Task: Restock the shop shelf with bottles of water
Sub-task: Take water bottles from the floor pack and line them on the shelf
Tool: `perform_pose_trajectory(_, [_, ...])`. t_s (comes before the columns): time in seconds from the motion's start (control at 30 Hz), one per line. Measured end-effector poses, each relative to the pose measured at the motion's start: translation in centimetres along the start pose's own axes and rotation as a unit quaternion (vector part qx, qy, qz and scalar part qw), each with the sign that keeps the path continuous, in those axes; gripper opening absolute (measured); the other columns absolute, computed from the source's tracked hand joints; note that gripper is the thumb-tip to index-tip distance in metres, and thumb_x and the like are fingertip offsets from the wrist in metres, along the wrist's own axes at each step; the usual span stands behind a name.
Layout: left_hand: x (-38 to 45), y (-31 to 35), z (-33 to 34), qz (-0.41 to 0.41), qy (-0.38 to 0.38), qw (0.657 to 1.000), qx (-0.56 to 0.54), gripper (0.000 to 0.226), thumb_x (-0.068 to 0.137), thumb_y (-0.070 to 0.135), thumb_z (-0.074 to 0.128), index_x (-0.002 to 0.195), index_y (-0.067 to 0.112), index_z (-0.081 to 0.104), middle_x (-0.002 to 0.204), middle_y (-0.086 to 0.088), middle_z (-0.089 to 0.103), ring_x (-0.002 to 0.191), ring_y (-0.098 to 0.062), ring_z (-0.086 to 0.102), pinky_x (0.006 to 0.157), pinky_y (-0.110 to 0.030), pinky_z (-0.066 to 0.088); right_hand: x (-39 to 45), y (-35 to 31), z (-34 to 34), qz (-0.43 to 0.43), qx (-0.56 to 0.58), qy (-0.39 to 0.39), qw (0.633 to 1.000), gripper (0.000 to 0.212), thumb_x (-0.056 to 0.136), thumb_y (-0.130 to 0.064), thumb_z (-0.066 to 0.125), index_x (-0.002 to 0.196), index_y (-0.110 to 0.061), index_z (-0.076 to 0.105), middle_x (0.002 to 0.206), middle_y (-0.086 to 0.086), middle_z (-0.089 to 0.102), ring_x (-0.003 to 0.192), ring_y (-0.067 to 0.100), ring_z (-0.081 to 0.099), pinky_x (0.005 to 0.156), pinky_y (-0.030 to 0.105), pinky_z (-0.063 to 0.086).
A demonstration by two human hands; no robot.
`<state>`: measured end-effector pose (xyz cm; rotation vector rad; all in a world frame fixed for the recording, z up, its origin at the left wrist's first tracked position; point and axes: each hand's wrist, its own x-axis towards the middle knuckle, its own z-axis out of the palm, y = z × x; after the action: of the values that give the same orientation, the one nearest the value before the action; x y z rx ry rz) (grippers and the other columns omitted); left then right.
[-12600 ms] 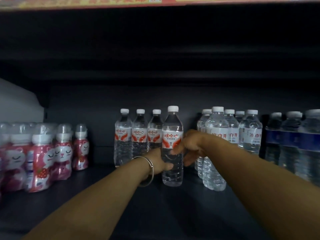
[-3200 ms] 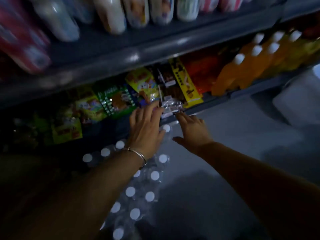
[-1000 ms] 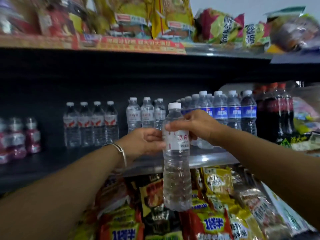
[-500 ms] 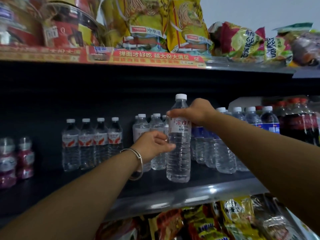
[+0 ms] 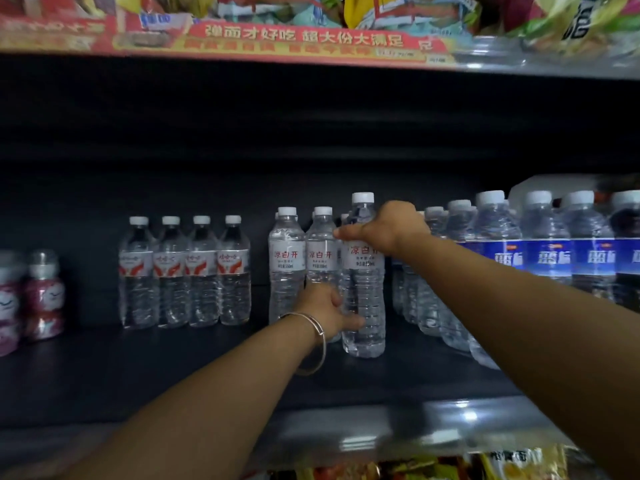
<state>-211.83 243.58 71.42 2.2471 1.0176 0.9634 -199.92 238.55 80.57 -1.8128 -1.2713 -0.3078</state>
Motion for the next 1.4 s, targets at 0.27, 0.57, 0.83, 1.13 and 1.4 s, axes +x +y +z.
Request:
perform_pose_trajectory(0.27, [1.9,-0.4,1.7,-0.007,0.024,0.996,0.088,0.034,0.070,0.029,0.080,0.082,0.012,0.053,0.084,-0.007,0.055,0.076,-0.017,0.052,0.081,-0.033,0.049,1.7,1.5,1.6,0.010,0.039,-0.044,0.998,0.061,0.059,-0.069,0.073,0.065,-0.015,0.046,0.078,0.004,0.056,0.073,0.020,0.059,0.058,0.027,0.046])
perform_pose_trajectory(0.57, [2.2,-0.4,2.1,-0.008,0.057,0.991,0.120,0.036,0.076,0.029,0.076,0.098,0.004,0.063,0.086,-0.001,0.058,0.083,-0.018,0.057,0.070,-0.022,0.041,1.6,3.8,2.3,0.061,0.139,-0.274,0.950,0.050,0.068,-0.023,0.083,0.107,-0.002,0.059,0.101,0.021,0.068,0.072,0.026,0.064,0.061,0.030,0.055])
perform_pose_trajectory(0.83, [3.6,-1.2,2.5,-0.020,0.043,0.990,0.135,0.017,0.081,0.014,0.070,0.094,0.003,0.067,0.097,-0.012,0.068,0.090,-0.023,0.064,0.078,-0.028,0.053,3.2,5.2,4.6,0.084,0.185,-0.202,0.958,0.043,0.070,-0.017,0.080,0.106,-0.002,0.062,0.106,0.014,0.065,0.090,0.031,0.067,0.071,0.037,0.059])
perform_pose_trajectory(1.13, [4.4,-1.8,2.3,-0.040,0.050,0.995,0.081,0.026,0.080,0.001,0.065,0.068,0.020,0.053,0.091,-0.008,0.065,0.095,-0.027,0.065,0.089,-0.036,0.053,4.4,5.8,5.7,0.084,0.202,-0.204,0.954,0.044,0.070,-0.021,0.081,0.106,-0.005,0.062,0.103,0.012,0.065,0.082,0.025,0.064,0.076,0.037,0.058])
perform_pose_trajectory(1.4, [3.7,-1.4,1.9,-0.030,0.034,0.996,0.074,0.027,0.080,0.000,0.065,0.066,0.019,0.053,0.099,-0.015,0.068,0.095,-0.030,0.065,0.090,-0.041,0.053,3.2,6.1,6.1,0.093,0.221,-0.172,0.955,0.046,0.071,-0.026,0.080,0.106,-0.003,0.063,0.102,0.011,0.066,0.071,0.018,0.060,0.070,0.030,0.056])
